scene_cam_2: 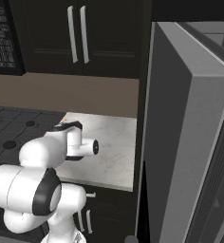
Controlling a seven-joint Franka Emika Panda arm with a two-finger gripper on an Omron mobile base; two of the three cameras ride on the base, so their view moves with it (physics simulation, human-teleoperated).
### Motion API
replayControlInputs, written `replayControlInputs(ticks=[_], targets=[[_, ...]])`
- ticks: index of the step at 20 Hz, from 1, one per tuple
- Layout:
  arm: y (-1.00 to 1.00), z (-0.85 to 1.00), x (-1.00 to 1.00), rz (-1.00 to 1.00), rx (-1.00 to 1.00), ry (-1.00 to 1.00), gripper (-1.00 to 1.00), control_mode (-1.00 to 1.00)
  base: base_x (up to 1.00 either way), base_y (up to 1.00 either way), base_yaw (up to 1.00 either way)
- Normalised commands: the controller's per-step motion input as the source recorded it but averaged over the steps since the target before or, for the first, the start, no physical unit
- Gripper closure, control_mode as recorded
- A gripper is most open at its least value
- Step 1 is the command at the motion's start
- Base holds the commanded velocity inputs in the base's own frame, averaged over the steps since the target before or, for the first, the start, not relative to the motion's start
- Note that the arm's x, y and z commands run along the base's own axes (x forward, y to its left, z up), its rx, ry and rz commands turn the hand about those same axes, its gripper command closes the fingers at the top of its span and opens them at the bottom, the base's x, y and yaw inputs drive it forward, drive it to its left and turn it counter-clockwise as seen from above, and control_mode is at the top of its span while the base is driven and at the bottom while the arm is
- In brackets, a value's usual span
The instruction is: Take the bottled waters from the counter and place them in the freezer to freeze. Close the freezer door after placing the bottles.
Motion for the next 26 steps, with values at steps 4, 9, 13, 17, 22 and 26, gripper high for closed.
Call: replayControlInputs(ticks=[4, 9, 13, 17, 22, 26], targets=[[0.07, 0.00, 0.06, 0.00, 0.00, 0.00, -1.00, -1.00, 0.00, 0.00, 0.00], [0.05, 0.00, 0.18, 0.00, 0.00, 0.02, -1.00, -1.00, 0.00, 0.00, 0.00], [0.05, 0.00, 0.15, 0.00, 0.00, 0.02, -1.00, -1.00, 0.00, 0.00, 0.00], [0.15, -0.01, 0.06, 0.00, 0.00, 0.03, -1.00, -1.00, 0.00, 0.00, 0.00], [0.28, -0.05, 0.00, 0.00, 0.00, 0.03, -1.00, -1.00, 0.00, 0.00, 0.00], [0.19, -0.01, 0.00, 0.00, 0.00, 0.01, 1.00, -1.00, 0.00, 0.00, 0.00]])
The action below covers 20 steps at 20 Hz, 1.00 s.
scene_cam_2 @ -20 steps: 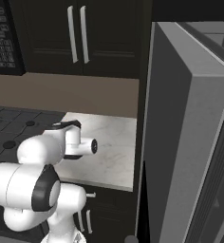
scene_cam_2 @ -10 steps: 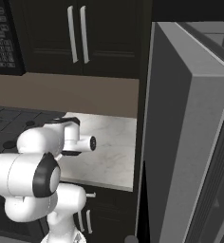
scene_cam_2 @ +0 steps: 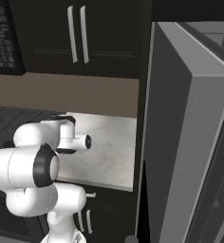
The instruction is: Take the bottled waters from the counter and place them in the freezer to freeze. Close the freezer door after placing the bottles.
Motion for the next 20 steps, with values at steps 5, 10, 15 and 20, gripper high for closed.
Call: replayControlInputs(ticks=[5, 10, 15, 20], targets=[[0.00, 0.00, 0.00, 0.00, 0.00, 0.00, 1.00, -1.00, 0.00, 0.00, 0.00], [0.00, 0.08, -0.20, 0.00, 0.00, -0.07, 1.00, -1.00, 0.00, 0.00, 0.00], [0.05, 0.50, -0.33, 0.00, 0.00, -0.17, 1.00, -1.00, 0.00, 0.00, 0.00], [0.11, 0.64, -0.74, -0.02, -0.01, -0.30, 1.00, -1.00, 0.00, 0.00, 0.00]])
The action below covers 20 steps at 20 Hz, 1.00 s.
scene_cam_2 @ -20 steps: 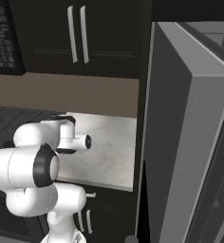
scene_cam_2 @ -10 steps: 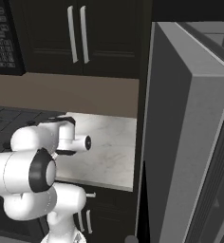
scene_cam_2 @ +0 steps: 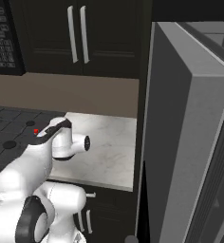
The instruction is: Take the bottled waters from the counter and place them in the freezer to freeze. Close the freezer door after placing the bottles.
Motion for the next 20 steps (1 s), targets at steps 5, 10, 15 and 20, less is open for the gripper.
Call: replayControlInputs(ticks=[5, 10, 15, 20], targets=[[0.00, 0.61, -0.76, -0.14, 0.01, -0.22, 1.00, -1.00, 0.00, 0.00, 0.00], [0.00, 0.51, -0.80, -0.32, 0.17, -0.09, 1.00, -1.00, 0.00, 0.00, 0.00], [0.00, 0.00, 0.00, 0.00, 0.00, 0.00, 1.00, 1.00, -1.00, 0.00, -0.56], [0.00, 0.00, 0.00, 0.00, 0.00, 0.00, 1.00, 1.00, -1.00, 0.00, -0.68]])
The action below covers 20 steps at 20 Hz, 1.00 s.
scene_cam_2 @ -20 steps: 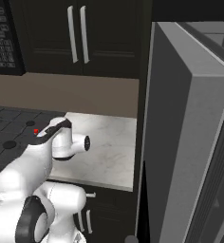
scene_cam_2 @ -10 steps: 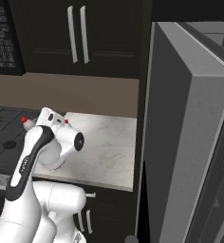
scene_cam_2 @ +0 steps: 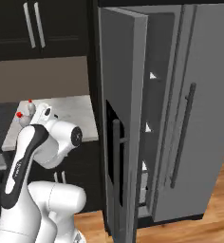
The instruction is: Take the bottled waters from the counter and place them in the freezer to freeze. Close the freezer door after placing the bottles.
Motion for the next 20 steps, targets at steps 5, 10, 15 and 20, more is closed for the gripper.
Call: replayControlInputs(ticks=[5, 10, 15, 20], targets=[[0.00, 0.00, 0.00, 0.00, 0.00, 0.00, 1.00, 1.00, -1.00, 0.00, -0.68], [0.00, 0.00, 0.00, 0.00, 0.00, 0.00, 1.00, 1.00, -1.00, -0.02, -0.62], [0.00, 0.00, 0.00, 0.00, 0.00, 0.00, 1.00, 1.00, -1.00, -0.16, -0.59], [0.00, 0.00, 0.00, 0.00, 0.00, 0.00, 1.00, 1.00, -0.52, -0.56, -0.48]])
